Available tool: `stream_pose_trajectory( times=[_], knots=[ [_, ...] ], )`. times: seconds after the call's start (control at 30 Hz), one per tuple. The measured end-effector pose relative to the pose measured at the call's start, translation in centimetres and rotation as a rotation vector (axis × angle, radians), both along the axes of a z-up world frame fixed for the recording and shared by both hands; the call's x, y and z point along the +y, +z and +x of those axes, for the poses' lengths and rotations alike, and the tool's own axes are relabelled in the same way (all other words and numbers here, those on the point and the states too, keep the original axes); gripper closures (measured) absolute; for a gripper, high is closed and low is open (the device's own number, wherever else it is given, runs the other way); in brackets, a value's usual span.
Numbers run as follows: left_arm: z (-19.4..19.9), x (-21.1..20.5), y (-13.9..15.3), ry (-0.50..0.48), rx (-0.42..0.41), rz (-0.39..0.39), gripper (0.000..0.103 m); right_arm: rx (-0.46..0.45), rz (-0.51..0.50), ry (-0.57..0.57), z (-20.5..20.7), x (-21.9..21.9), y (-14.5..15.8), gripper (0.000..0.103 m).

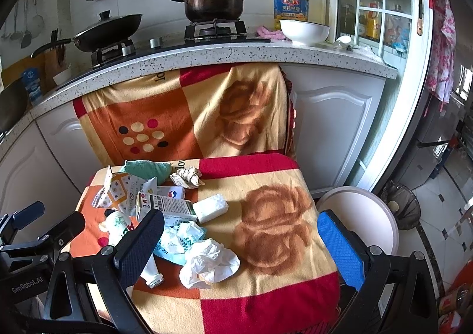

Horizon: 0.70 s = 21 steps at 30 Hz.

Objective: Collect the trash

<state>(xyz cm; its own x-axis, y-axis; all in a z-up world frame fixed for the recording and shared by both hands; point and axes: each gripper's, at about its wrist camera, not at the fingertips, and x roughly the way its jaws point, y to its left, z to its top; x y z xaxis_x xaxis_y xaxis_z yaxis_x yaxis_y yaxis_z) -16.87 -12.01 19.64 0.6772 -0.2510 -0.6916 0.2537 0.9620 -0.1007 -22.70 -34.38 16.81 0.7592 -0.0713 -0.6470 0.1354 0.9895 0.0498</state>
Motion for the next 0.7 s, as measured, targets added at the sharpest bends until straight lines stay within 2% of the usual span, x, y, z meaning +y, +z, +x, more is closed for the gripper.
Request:
stream_pose_trajectory(
  times=[0.7],
  knots=[
    [0.77,-0.09,-0.61,-0.004,0.004,0.008,0.001,0.018,0.008,-0.001,0.47,-0.2,-0.57,0.0]
  ],
)
